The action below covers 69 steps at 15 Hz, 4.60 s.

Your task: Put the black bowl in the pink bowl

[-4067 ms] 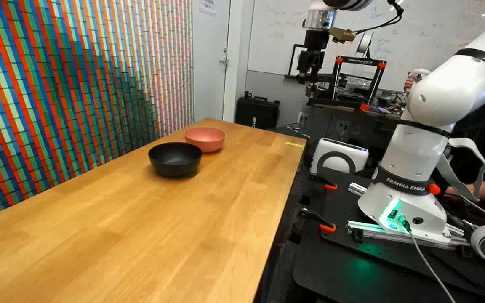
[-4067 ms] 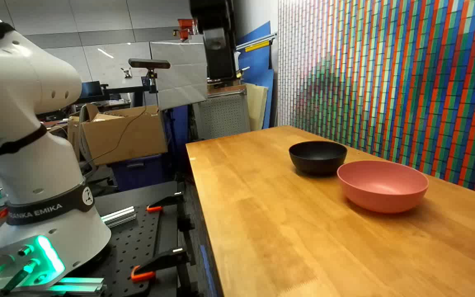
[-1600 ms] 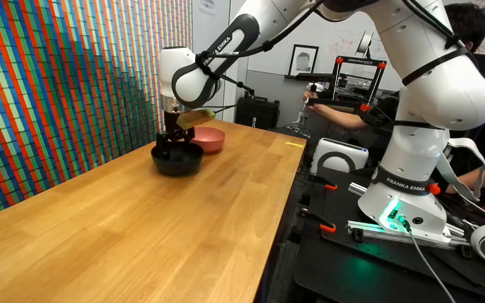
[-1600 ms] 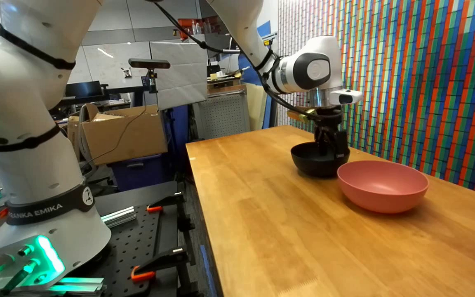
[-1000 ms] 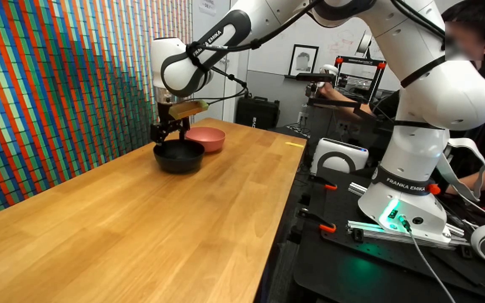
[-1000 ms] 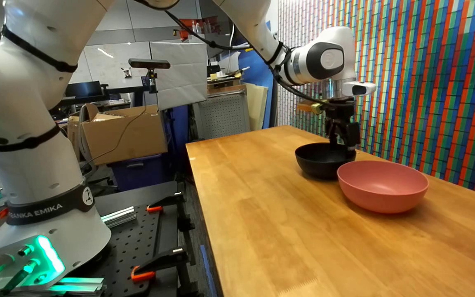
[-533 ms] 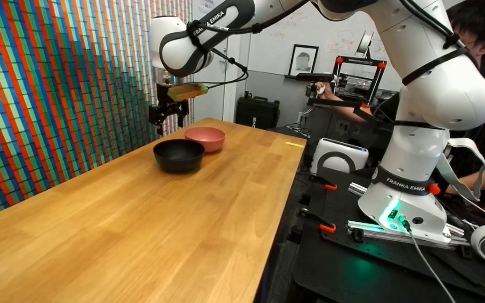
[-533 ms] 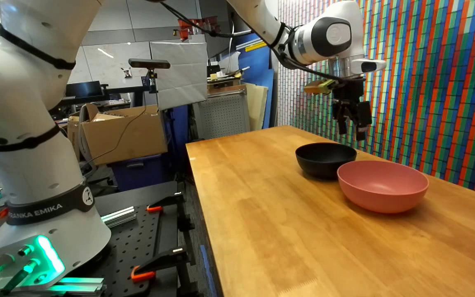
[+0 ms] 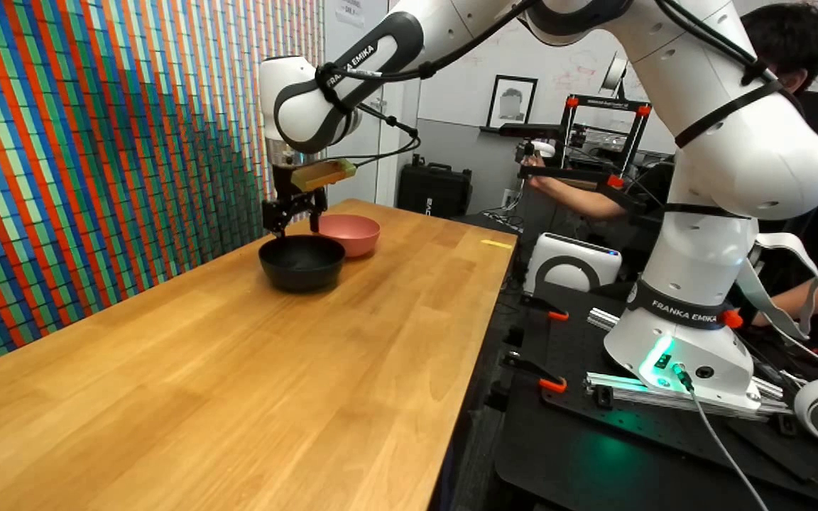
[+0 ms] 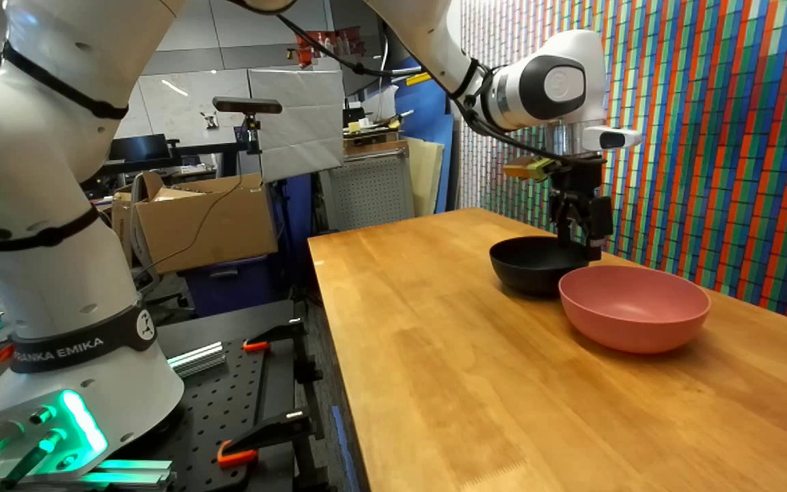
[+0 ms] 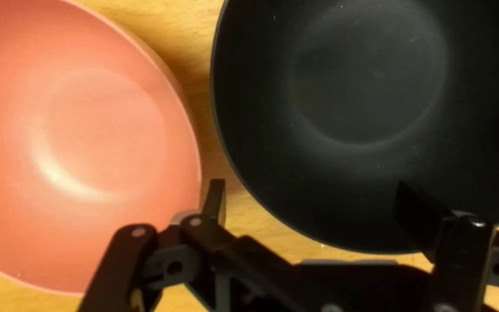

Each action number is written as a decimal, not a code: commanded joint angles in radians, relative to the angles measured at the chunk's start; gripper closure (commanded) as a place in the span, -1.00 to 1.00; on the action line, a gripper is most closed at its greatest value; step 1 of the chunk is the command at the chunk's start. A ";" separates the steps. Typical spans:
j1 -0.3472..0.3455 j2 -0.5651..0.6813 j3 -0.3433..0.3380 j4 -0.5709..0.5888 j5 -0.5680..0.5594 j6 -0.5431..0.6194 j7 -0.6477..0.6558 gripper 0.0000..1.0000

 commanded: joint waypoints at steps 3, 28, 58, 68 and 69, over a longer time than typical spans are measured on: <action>0.004 0.048 0.000 0.022 0.025 -0.004 -0.035 -0.45; -0.098 -0.182 -0.051 -0.025 0.016 -0.173 -0.137 0.98; -0.208 -0.382 -0.025 -0.224 0.147 -0.283 -0.314 -1.00; -0.174 -0.554 0.017 -0.231 0.034 -0.442 -0.604 -1.00; -0.172 -0.569 0.019 -0.241 0.033 -0.430 -0.614 -1.00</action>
